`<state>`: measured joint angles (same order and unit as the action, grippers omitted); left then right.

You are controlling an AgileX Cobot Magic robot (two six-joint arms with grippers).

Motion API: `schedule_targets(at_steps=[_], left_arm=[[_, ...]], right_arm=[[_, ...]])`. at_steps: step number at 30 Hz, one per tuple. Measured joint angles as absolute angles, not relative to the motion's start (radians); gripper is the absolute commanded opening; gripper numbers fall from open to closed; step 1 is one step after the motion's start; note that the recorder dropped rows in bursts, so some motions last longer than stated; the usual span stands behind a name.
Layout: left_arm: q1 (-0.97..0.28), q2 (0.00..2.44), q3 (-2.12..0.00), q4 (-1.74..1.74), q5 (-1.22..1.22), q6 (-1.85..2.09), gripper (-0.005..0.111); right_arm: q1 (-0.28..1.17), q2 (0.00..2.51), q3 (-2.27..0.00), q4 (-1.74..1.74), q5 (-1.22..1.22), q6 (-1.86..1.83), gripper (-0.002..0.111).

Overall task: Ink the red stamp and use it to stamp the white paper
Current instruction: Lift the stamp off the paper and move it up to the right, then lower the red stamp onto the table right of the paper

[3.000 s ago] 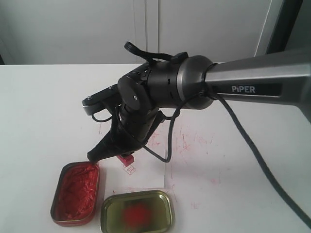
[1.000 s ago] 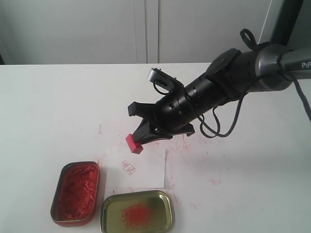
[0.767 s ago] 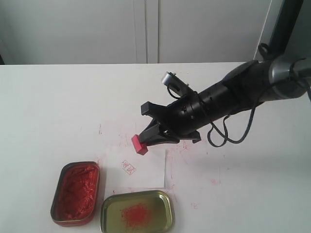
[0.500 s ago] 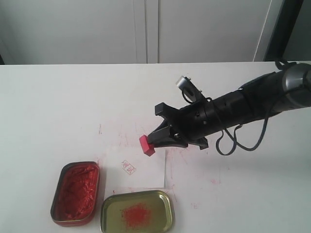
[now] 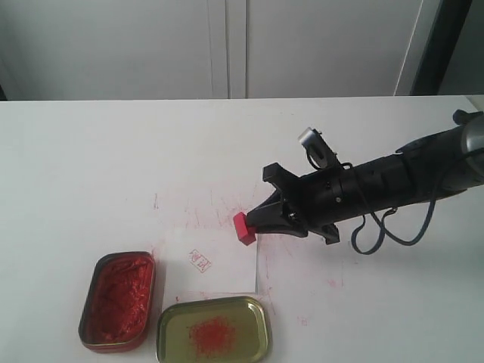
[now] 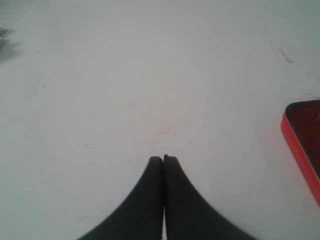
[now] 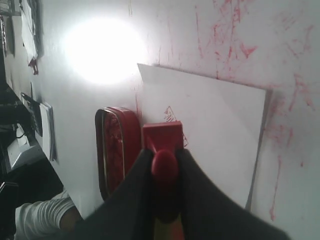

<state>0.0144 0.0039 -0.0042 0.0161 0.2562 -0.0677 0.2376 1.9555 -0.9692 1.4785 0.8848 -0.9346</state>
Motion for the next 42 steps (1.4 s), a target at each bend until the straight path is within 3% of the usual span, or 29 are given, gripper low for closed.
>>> schedule_targets(at_steps=[42], left_arm=[[0.014,0.004,-0.004,0.016,0.256,-0.068,0.0]], right_arm=[[0.238,2.01,-0.967,1.743,0.538,-1.053,0.0]])
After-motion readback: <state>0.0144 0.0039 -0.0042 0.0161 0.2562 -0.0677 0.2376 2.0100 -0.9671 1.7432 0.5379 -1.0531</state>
